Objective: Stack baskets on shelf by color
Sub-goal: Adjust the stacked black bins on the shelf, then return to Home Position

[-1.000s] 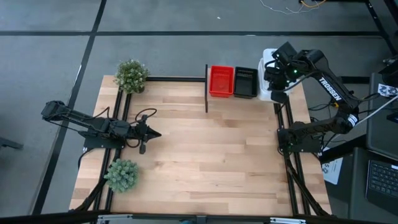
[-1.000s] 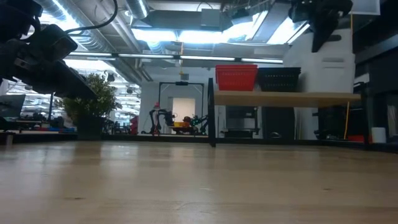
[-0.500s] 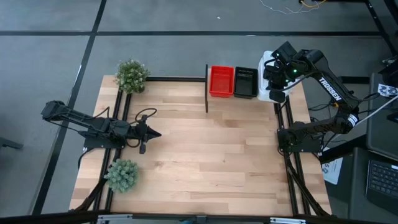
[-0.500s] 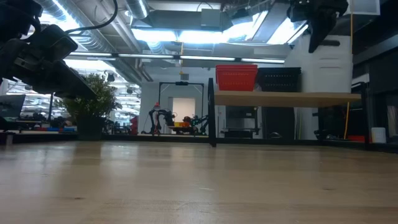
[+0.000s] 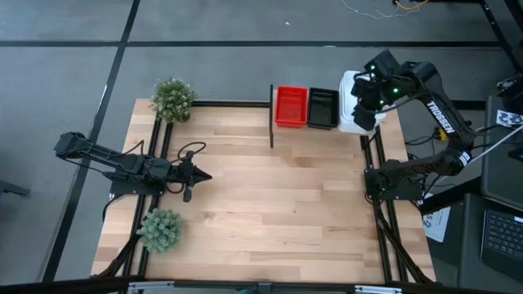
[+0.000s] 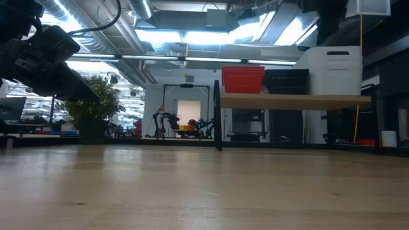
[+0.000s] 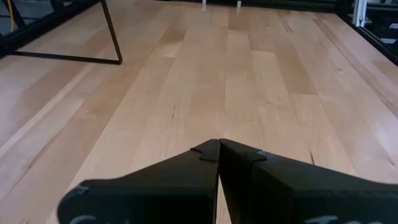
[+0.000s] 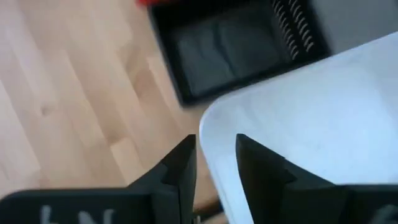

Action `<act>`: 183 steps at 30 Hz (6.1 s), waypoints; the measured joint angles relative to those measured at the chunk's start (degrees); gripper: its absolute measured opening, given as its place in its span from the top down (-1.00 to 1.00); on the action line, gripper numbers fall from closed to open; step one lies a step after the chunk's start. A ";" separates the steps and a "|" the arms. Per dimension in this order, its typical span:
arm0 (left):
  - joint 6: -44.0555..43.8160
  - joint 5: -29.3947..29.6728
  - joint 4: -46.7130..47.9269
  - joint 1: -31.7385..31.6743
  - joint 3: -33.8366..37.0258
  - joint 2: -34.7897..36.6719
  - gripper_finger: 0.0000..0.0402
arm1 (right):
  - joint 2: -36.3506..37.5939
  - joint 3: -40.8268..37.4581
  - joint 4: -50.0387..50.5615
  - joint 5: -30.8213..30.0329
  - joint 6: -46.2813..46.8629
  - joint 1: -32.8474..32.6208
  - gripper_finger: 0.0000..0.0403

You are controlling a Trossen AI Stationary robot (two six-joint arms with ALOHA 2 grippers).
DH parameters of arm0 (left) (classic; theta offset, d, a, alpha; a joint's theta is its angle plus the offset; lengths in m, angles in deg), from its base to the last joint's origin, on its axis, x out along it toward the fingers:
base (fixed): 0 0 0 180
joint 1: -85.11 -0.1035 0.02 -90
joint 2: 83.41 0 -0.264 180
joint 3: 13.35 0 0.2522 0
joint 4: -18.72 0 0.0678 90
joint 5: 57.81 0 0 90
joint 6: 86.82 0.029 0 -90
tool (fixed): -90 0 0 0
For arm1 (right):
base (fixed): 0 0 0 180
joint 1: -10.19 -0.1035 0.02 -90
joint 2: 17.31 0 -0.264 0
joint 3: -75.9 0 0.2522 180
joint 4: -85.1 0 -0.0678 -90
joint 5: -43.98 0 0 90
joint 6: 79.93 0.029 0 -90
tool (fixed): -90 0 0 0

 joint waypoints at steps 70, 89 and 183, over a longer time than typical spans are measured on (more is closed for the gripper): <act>-0.92 0.55 -0.07 0.00 0.00 -0.02 1.00 | -0.60 -20.10 -27.83 -22.08 30.92 -47.13 0.47; -0.92 0.59 -0.13 0.00 0.00 -0.02 1.00 | 0.16 -58.70 -75.62 -17.43 32.51 -63.77 0.47; -0.94 0.60 -0.17 0.00 0.00 -0.02 1.00 | 73.02 -89.23 -75.88 -16.09 39.75 -56.13 0.47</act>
